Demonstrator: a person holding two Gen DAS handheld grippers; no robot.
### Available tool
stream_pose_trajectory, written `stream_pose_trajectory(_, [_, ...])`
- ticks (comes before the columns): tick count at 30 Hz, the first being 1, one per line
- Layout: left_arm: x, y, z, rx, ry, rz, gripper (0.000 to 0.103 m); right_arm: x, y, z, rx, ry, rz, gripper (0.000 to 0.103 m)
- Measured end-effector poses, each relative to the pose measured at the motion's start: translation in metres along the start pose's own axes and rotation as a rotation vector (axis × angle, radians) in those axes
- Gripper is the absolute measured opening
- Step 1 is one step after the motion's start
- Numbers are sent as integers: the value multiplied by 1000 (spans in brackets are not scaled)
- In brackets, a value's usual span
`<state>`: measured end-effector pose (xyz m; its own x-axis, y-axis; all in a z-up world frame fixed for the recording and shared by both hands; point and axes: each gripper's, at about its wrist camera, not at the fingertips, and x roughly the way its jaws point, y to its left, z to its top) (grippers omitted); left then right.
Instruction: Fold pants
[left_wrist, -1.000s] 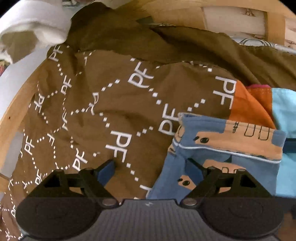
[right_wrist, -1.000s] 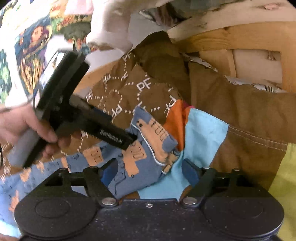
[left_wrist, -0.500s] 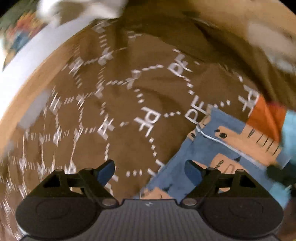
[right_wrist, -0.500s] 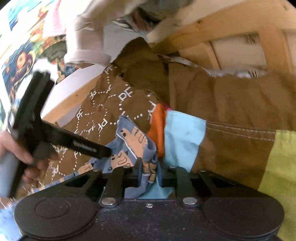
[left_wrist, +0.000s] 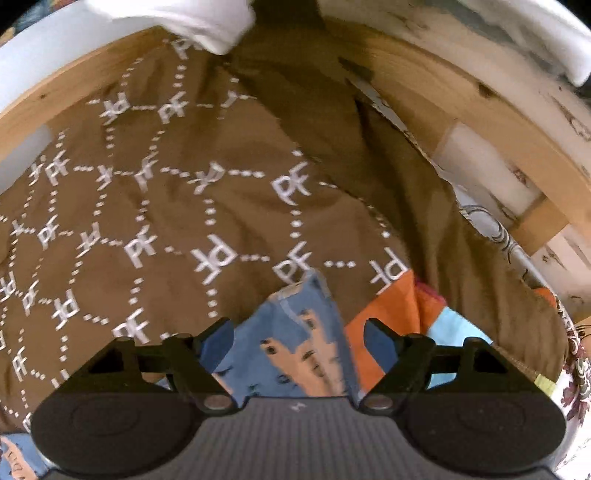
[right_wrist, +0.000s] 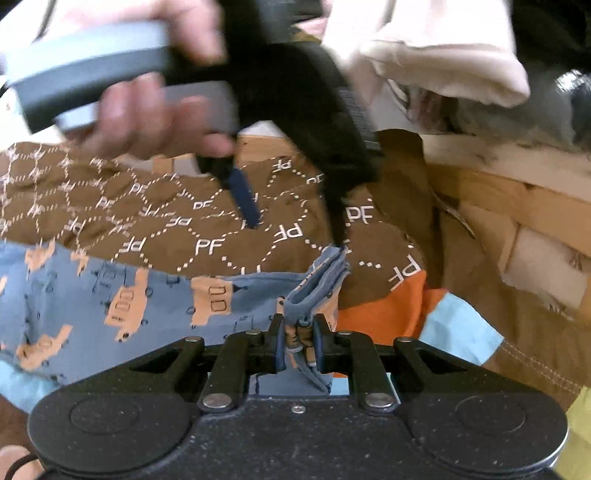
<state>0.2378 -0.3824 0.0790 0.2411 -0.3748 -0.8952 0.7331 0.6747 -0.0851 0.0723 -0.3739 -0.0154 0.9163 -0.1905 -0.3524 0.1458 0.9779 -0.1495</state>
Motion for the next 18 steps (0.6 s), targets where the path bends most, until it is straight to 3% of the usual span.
stream_pose_trajectory(4, [20,-17,3,20,57,64,81,0,7,-2,-38,3,21,17])
stream_pose_trajectory(8, [28,-29,3,72,79,168,50,-2,13,-2,-66,-5,43,17])
stream_pose_trajectory(12, [23,-17,2,13,74,153,19,-4,15,-3,-79,-8,56,17])
stream_pose_trajectory(18, [2,13,-12,-51,34,75,11,-12,21,-1,-98,-39,95,16])
